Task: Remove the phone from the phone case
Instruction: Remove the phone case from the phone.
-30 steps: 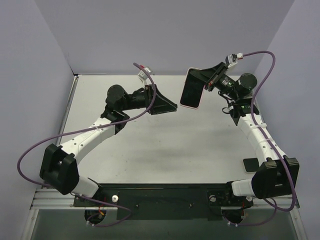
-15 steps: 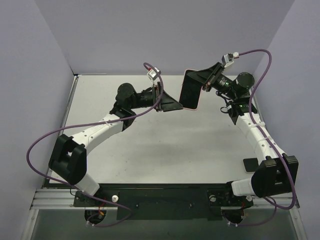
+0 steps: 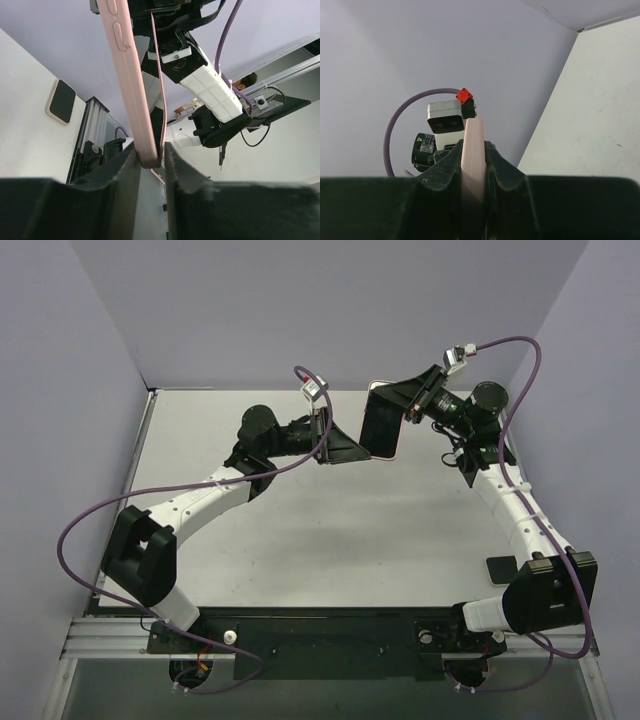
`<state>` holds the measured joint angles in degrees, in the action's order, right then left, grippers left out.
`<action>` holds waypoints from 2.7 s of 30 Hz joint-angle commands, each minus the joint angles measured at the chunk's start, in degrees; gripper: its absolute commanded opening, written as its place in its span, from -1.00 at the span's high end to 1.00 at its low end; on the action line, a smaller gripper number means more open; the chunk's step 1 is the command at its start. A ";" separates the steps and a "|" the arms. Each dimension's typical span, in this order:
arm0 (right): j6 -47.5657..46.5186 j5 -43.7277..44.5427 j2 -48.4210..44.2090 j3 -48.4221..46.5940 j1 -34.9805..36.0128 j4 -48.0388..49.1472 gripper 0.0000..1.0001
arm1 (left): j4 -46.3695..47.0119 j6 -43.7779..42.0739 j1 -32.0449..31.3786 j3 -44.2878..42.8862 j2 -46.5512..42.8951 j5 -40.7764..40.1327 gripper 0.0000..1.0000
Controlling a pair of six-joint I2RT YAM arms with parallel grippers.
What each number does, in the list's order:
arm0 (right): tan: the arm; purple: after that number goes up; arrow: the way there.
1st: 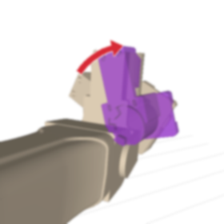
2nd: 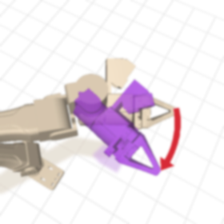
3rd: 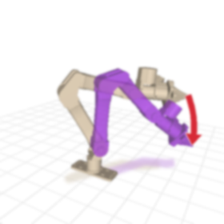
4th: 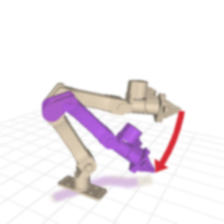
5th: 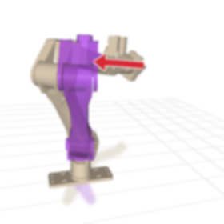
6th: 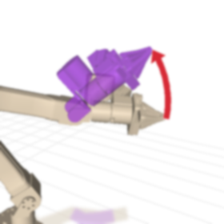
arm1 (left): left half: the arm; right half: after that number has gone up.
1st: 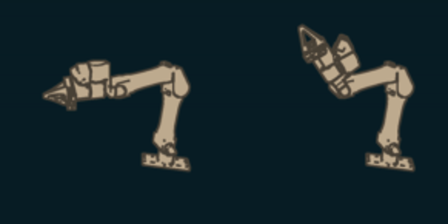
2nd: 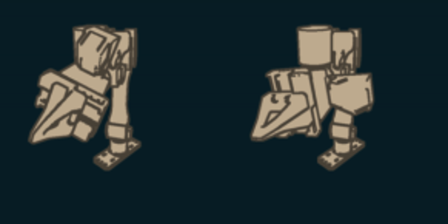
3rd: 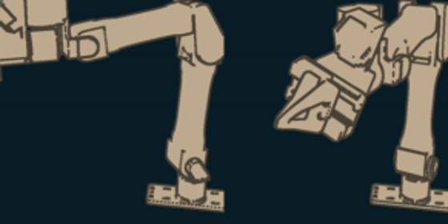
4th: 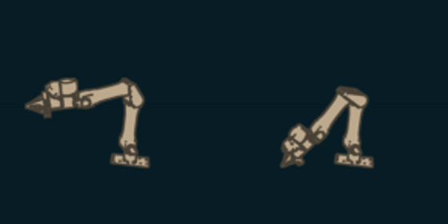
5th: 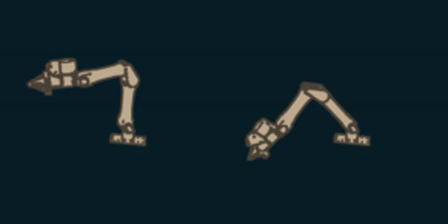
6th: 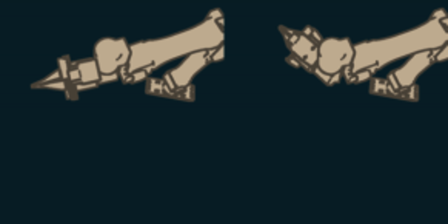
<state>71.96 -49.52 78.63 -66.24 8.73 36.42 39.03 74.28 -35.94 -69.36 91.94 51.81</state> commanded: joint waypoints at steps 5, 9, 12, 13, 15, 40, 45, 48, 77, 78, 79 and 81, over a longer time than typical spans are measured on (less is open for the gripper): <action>-7.10 2.67 -1.90 -3.72 0.67 -9.15 1.00 | 13.16 -1.68 -0.79 -2.00 -1.41 2.14 1.00; -8.67 1.88 -3.57 -3.81 2.77 -17.14 1.00 | 17.23 -7.82 -0.88 -6.04 -0.02 9.87 1.00; -6.32 0.83 -4.71 -2.68 4.27 -17.19 1.00 | 16.95 -11.25 -0.53 -9.82 1.48 14.36 1.00; -3.87 0.30 -5.32 -2.06 4.36 -15.61 1.00 | 17.92 -11.70 -0.44 -9.91 1.75 15.07 1.00; -1.14 -0.22 -5.85 -1.18 5.15 -13.59 1.00 | 18.80 -13.80 -0.18 -9.74 2.10 16.47 1.00; 19.97 -0.85 -7.00 4.80 9.81 6.38 1.00 | 4.31 -38.86 -0.27 -15.88 5.09 18.24 1.00; 23.91 -0.06 -6.83 4.80 10.87 12.60 1.00 | -7.09 -46.92 -0.36 -16.95 5.79 15.08 1.00; 25.07 0.39 -6.74 4.45 11.04 13.50 1.00 | -13.07 -51.94 -0.35 -16.42 5.62 13.41 1.00; 30.08 -0.05 -4.72 4.98 11.75 17.01 1.00 | -19.89 -66.64 -0.79 -18.97 4.04 13.67 1.00; 30.16 -0.05 -4.63 5.24 11.75 17.01 1.00 | -18.73 -66.11 -0.71 -17.84 3.25 13.49 1.00; 30.25 -0.14 -4.63 5.33 11.75 16.93 1.00 | -15.94 -64.80 -0.79 -17.04 2.90 13.14 1.00; 30.51 0.03 -4.45 5.85 11.75 17.27 1.00 | -14.77 -64.52 -0.79 -16.07 2.19 11.83 1.00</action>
<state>92.71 -46.92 74.85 -60.86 14.98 50.46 10.07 14.31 -35.57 -86.19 95.57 78.72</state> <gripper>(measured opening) 0.240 0.256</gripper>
